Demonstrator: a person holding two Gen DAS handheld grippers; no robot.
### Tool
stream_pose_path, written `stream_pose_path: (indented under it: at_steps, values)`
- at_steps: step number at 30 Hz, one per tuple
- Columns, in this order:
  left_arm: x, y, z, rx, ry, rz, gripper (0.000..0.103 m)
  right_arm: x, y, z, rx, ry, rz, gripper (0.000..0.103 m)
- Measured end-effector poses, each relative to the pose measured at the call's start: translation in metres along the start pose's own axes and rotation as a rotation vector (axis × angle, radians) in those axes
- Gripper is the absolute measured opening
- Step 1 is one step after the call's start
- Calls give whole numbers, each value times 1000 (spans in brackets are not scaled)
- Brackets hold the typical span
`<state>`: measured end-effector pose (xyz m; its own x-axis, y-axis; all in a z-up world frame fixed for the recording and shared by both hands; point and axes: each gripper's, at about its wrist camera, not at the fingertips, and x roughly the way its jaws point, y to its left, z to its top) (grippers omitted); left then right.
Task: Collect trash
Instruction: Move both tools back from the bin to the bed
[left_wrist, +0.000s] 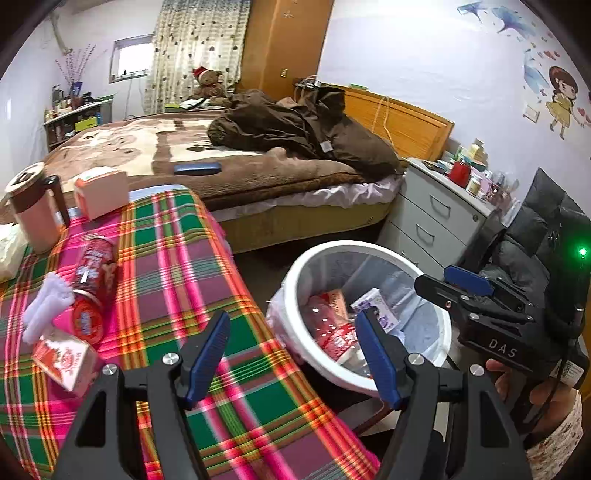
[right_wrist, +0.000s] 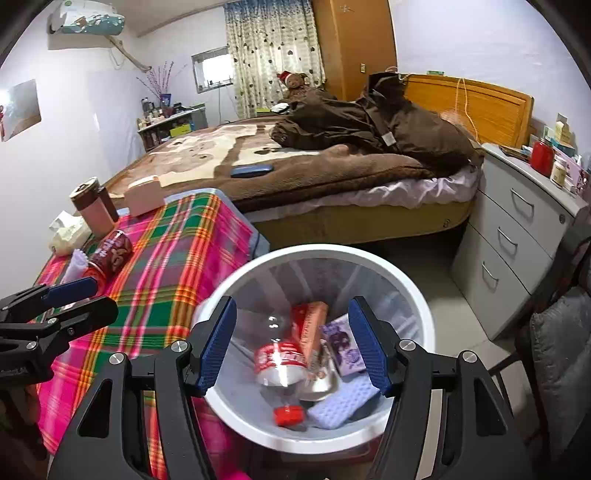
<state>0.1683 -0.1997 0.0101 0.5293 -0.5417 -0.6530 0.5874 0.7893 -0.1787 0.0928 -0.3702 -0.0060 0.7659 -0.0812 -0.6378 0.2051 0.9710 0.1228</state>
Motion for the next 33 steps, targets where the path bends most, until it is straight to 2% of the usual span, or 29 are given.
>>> stream_pose_path:
  at_steps: [13, 17, 21, 27, 33]
  values:
    - [-34, 46, -10, -32, -49, 118, 72, 2, 43, 4, -27, -31, 80, 65]
    - [-45, 70, -13, -65, -67, 137, 72, 7, 60, 5, -46, -28, 108, 65]
    - [-56, 97, -18, -93, -77, 190, 73, 12, 76, 5, -63, -22, 133, 65]
    - [-66, 141, -26, -169, -73, 216, 73, 18, 98, 8, -87, -13, 159, 65]
    - [-72, 180, -30, -204, -59, 260, 73, 28, 122, 12, -112, 0, 181, 65]
